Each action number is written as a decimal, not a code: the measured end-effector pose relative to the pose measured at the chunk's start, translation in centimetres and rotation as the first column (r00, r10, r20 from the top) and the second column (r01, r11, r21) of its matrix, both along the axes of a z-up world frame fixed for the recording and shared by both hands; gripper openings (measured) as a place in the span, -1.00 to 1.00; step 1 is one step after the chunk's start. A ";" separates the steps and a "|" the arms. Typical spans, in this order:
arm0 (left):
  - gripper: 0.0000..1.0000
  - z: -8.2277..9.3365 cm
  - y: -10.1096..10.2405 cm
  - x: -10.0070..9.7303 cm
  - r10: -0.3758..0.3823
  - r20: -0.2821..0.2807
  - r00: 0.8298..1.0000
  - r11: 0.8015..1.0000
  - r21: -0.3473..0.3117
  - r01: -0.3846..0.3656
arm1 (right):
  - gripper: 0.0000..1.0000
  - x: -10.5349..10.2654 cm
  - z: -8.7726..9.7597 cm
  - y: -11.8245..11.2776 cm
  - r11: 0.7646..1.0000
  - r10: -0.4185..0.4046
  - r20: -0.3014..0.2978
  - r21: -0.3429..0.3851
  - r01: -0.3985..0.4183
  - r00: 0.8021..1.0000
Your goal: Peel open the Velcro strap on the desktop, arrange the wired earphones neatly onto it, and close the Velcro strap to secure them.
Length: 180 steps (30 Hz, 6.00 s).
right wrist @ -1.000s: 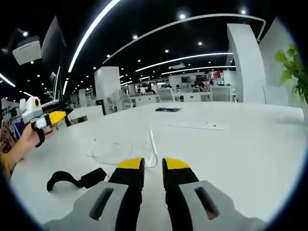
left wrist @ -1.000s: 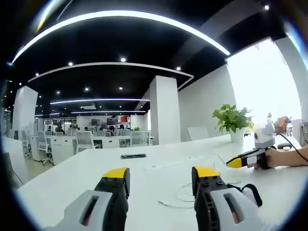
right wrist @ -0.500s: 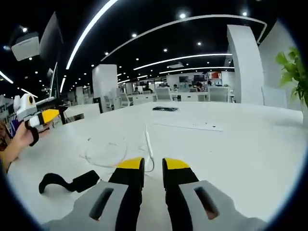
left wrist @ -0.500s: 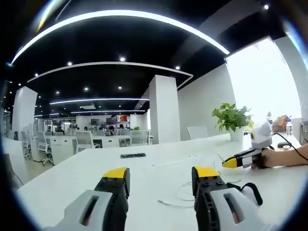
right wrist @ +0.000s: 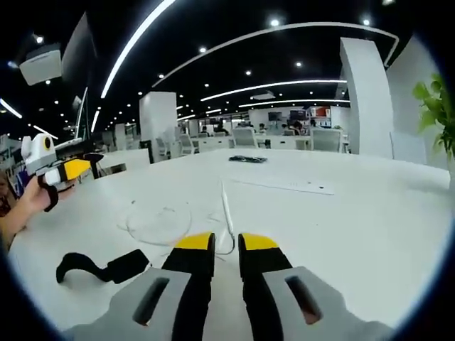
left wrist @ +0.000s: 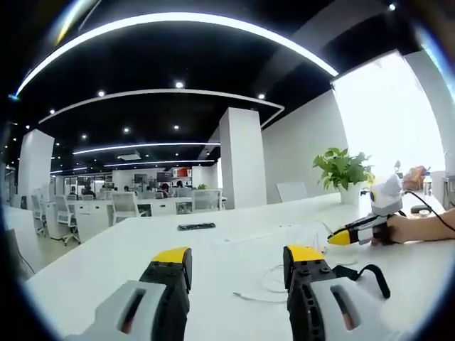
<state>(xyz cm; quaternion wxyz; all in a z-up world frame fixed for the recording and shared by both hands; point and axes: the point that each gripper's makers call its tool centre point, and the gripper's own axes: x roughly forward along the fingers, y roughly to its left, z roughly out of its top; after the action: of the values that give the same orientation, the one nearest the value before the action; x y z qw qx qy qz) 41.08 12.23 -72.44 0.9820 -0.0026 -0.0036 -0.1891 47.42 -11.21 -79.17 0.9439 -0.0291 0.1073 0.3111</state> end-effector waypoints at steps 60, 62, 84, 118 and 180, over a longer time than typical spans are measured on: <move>0.09 0.8 0.9 -0.2 0.011 0.008 1.000 1.000 -0.015 -0.010 | -0.93 -19.4 29.6 7.1 0.989 0.105 0.631 0.017 -0.149 0.769; 0.09 1.2 1.2 -0.2 0.016 0.014 1.000 1.000 -0.027 -0.015 | -0.93 -21.2 30.4 7.5 0.986 0.117 0.647 0.017 -0.167 0.754; 0.09 0.7 -0.1 -0.3 -0.004 0.010 1.000 0.999 -0.040 0.004 | -0.93 -19.0 20.2 8.2 0.982 0.175 0.379 -0.135 -0.133 0.909; 0.09 0.5 -0.3 -0.4 -0.016 0.001 1.000 1.000 -0.008 0.016 | -0.93 -21.5 1.5 11.7 0.844 0.404 -0.086 -0.350 -0.408 0.911; 0.10 0.3 -1.5 -0.8 -0.049 0.004 0.999 0.998 0.025 0.049 | -0.78 -24.8 3.8 12.9 0.842 0.517 -0.003 -0.183 -0.508 0.856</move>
<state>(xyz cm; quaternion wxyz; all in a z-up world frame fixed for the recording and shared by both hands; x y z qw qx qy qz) 40.30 10.75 -72.13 0.9769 0.0101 -0.0033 -0.2133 22.61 1.66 -75.35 0.8223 -0.1476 0.1009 0.5403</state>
